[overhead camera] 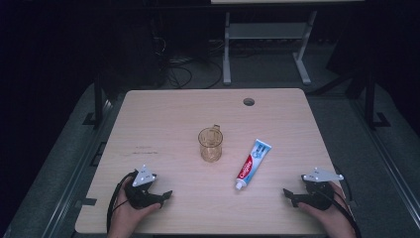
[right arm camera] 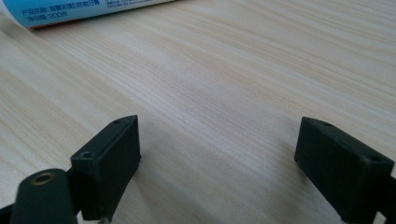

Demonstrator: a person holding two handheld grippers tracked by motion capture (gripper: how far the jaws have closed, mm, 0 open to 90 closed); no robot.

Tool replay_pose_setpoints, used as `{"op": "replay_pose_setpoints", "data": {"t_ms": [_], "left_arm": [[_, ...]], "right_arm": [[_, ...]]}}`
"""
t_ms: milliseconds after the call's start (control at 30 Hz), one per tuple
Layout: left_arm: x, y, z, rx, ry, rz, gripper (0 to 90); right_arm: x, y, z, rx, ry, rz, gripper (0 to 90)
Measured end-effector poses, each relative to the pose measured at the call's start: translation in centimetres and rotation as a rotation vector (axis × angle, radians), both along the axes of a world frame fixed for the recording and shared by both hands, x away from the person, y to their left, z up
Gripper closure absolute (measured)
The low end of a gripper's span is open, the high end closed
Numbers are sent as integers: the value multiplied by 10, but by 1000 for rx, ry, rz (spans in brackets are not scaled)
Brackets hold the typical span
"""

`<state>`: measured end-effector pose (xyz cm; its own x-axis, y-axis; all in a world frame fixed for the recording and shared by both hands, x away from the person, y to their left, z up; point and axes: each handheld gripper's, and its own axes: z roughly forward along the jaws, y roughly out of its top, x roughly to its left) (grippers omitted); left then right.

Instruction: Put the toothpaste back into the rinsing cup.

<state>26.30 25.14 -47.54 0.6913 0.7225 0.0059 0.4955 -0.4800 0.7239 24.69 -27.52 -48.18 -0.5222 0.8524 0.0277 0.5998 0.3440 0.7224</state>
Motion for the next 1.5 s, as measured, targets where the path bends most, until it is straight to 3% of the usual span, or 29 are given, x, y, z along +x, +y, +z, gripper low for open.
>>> {"op": "replay_pose_setpoints", "data": {"t_ms": [133, 367, 400, 467, 500, 567, 600, 667, 867, 1133, 1500], "left_arm": [[0, 0, 0, 0, 0, 2, 129], [0, 0, 0, 1, -1, 1, 129], [0, 0, 0, 1, 0, 1, 130], [0, 0, 0, 1, 0, 1, 130], [0, 0, 0, 2, -1, 1, 130], [0, -1, 0, 1, -1, 1, 130], [0, -1, 0, 1, -2, 1, 130], [0, -1, 0, 2, -1, 0, 130], [0, -1, 0, 1, -2, -1, 131], [0, -1, 0, 0, -3, -2, 131], [0, -1, 0, -2, -2, -1, 133]], "right_arm": [[-1, 0, 0, 2, -2, 7, 158], [-4, -2, 4, 6, 3, 4, 304], [-3, -2, 5, 16, 9, 9, 393], [-3, -2, 6, 22, 12, 18, 416], [-3, -3, 7, 27, 21, 26, 515], [-3, -3, 8, 37, 29, 29, 537], [-2, -3, 8, 45, 40, 42, 626], [-2, -3, 9, 49, 44, 48, 655], [2, 4, 15, 74, 65, 90, 897], [6, 13, 25, 118, 80, 114, 900], [13, 24, 35, 151, 61, 147, 900]]}}
